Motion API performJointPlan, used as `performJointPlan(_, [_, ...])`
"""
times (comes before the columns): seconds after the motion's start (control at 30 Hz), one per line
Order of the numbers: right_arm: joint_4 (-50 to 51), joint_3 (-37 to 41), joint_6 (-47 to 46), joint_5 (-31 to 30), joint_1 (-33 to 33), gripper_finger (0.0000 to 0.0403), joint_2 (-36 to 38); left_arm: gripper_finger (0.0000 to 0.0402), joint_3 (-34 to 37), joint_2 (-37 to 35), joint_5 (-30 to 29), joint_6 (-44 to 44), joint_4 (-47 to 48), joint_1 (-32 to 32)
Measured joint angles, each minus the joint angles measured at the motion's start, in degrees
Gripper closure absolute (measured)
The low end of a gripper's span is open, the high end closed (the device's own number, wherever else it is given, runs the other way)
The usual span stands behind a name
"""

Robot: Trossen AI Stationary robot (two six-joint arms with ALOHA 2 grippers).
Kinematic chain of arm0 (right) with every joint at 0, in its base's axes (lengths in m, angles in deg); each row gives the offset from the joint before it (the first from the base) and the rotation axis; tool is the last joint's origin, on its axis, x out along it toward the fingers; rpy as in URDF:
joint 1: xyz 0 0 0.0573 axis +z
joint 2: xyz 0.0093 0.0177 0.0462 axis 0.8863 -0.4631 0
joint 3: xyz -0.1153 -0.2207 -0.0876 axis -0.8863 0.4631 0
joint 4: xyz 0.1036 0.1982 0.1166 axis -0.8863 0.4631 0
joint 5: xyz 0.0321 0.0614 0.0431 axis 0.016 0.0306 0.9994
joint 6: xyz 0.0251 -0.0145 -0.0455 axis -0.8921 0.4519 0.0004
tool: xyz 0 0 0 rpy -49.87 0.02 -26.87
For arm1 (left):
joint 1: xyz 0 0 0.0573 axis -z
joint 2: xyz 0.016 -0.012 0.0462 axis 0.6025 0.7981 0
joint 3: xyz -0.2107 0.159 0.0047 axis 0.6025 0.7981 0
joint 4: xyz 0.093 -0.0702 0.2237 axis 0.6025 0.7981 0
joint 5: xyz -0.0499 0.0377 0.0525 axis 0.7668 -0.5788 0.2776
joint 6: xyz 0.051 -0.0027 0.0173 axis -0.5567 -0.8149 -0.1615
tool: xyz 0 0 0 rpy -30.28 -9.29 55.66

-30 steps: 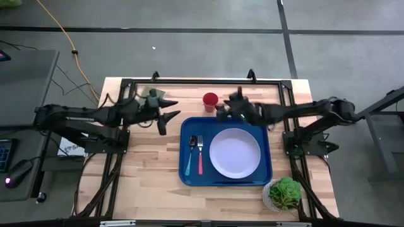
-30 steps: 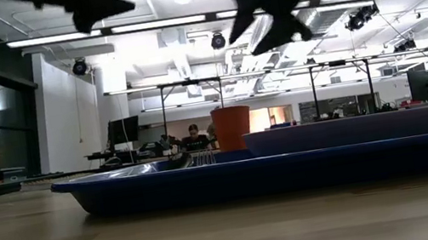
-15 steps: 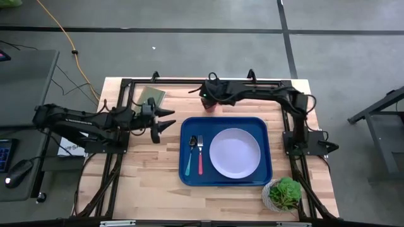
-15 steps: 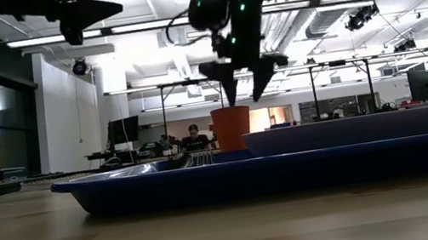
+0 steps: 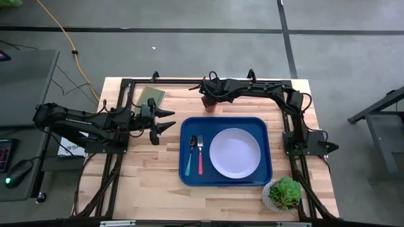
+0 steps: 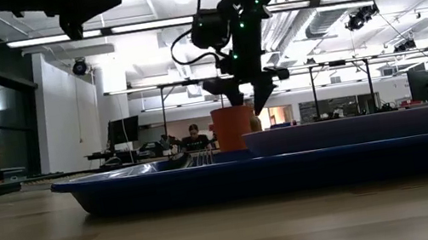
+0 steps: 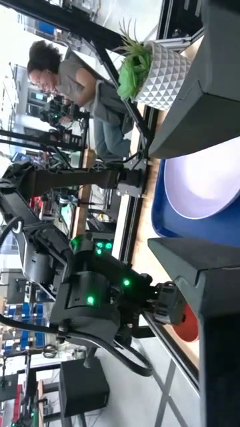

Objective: Pick and place plate/cup/fork/spoon on tray
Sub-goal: Put the orange cup on the blue tray

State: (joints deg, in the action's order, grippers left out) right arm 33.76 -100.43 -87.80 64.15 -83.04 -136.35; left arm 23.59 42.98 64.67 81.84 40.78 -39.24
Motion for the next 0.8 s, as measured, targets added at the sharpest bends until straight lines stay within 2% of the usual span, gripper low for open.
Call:
performJointPlan(0.1, [0.98,0.02,1.40,1.18,-0.16,0.0246,-0.13,0.0216,0.00,0.00,0.01,0.00,0.02,0.00])
performJointPlan(0.23, [2.59,0.03,3.49,-0.20,-0.14,0.0362,-0.39,0.0216,0.00,0.00,0.01,0.01,0.01,0.00])
performJointPlan(0.27, [2.51,0.04,4.17,-0.76,-0.14,0.0380,-0.36,0.0216,0.00,0.00,0.01,0.01,0.00,0.00])
performJointPlan(0.37, [4.30,-0.09,6.28,-1.47,-0.05,0.0380,0.37,0.0216,0.00,0.00,0.01,0.01,0.00,0.00])
performJointPlan(0.5, [14.13,0.09,7.03,-2.21,0.44,0.0396,4.78,0.0216,-0.02,0.02,0.01,0.14,0.07,0.00])
performJointPlan(0.67, [27.46,0.09,1.76,-6.18,4.34,0.0400,15.68,0.0216,-0.04,0.02,0.01,0.77,0.73,0.00])
performJointPlan(0.8, [38.81,0.09,-7.98,-8.32,10.51,0.0401,23.60,0.0216,-0.04,0.02,0.03,1.53,0.90,0.00])
